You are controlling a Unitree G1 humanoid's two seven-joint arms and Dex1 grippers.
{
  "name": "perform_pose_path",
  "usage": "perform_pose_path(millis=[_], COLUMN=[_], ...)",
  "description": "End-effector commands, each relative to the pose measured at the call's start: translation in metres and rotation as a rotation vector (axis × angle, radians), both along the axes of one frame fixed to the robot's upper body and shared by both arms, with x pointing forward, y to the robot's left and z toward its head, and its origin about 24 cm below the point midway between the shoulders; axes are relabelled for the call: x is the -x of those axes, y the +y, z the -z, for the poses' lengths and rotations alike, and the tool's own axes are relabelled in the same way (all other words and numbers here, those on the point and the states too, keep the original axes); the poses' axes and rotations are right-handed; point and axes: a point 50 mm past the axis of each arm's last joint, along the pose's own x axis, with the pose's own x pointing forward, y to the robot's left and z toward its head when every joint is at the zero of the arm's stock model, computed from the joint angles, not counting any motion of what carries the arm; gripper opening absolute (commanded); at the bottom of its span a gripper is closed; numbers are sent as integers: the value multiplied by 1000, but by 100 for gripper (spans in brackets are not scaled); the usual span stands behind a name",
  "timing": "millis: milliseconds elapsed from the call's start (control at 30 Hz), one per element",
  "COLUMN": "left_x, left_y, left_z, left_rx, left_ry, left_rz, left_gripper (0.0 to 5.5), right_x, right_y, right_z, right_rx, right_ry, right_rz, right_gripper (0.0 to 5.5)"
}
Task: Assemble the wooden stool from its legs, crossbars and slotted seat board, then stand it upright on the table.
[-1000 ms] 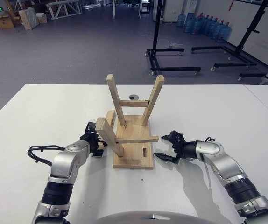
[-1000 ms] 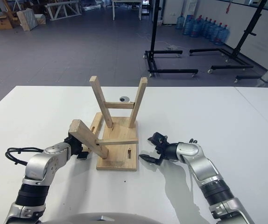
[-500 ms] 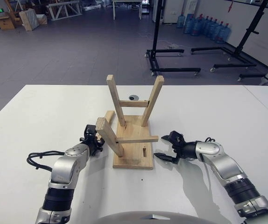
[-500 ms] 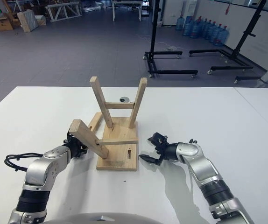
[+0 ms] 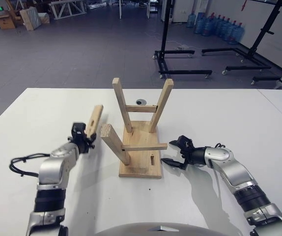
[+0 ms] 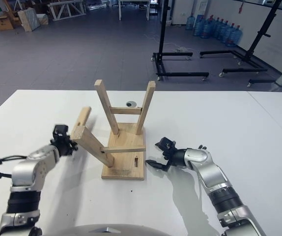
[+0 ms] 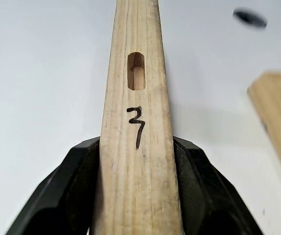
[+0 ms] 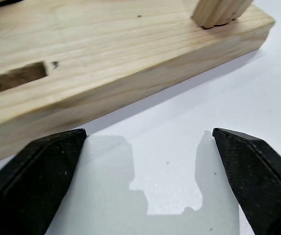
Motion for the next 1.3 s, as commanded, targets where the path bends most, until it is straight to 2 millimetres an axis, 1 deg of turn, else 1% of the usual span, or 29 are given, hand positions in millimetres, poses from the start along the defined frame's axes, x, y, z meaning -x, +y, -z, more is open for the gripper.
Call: perform_pose_path(millis=[33,67,133,167,200,267,300,333,367,400,433,500,533,600,633,700,800,833,867,933,967,1067,1133,1200,1300], left_x=[-21,-21,-19,-16,-13,-9,-7,-6,-5,-5,-6,-10,-13,-15,-15,-13,-10,-10,-9,-9,-8,-7,-5,-4,2], left_y=[17,18,15,13,9,0,-6,-14,-26,-37,-47,-62,-69,-78,-82,-86,-91,-92,-93,-96,-97,-100,-102,-104,-108], left_z=[-84,-102,-135,-149,-163,-180,-187,-193,-195,-196,-193,-183,-177,-167,-164,-161,-158,-156,-156,-155,-154,-151,-149,-147,-143], left_rx=[-23,-7,53,79,109,164,214,267,312,340,367,411,435,475,500,537,570,571,576,589,589,587,591,600,630], left_ry=[-364,-439,-571,-624,-666,-707,-719,-727,-722,-716,-700,-657,-631,-594,-581,-563,-546,-536,-528,-516,-509,-491,-487,-484,-465], left_rz=[65,92,171,227,293,414,476,551,633,702,759,838,875,917,926,941,960,969,979,998,1006,1020,1030,1036,1063], left_gripper=[205,205,205,205,205,205,205,205,205,205,205,205,205,205,205,205,205,205,205,205,205,205,205,205,205], right_x=[-22,-30,-48,-57,-67,-81,-88,-94,-97,-96,-92,-81,-75,-61,-57,-53,-57,-60,-64,-67,-67,-63,-57,-51,-48], right_y=[-22,-28,-46,-56,-66,-79,-81,-79,-72,-63,-51,-27,-14,6,11,15,26,29,31,34,36,39,41,42,44], right_z=[4,1,-13,-25,-41,-74,-97,-128,-163,-191,-215,-245,-255,-260,-256,-245,-231,-228,-227,-227,-229,-235,-239,-241,-240], right_rx=[65,64,30,-20,-91,-244,-355,-515,-685,-818,-935,-1102,-1165,-1205,-1201,-1217,-1209,-1208,-1214,-1229,-1241,-1277,-1302,-1319,-1333], right_ry=[-34,-56,-106,-131,-156,-196,-221,-246,-263,-271,-262,-205,-157,-79,-45,13,49,58,72,82,85,103,103,100,107], right_rz=[213,276,417,495,566,641,649,621,546,453,341,126,16,-143,-170,-180,-138,-113,-95,-91,-106,-160,-206,-236,-245], right_gripper=[477,477,477,477,477,477,477,477,477,477,477,477,477,477,477,477,477,498,506,536,540,540,540,540,540])
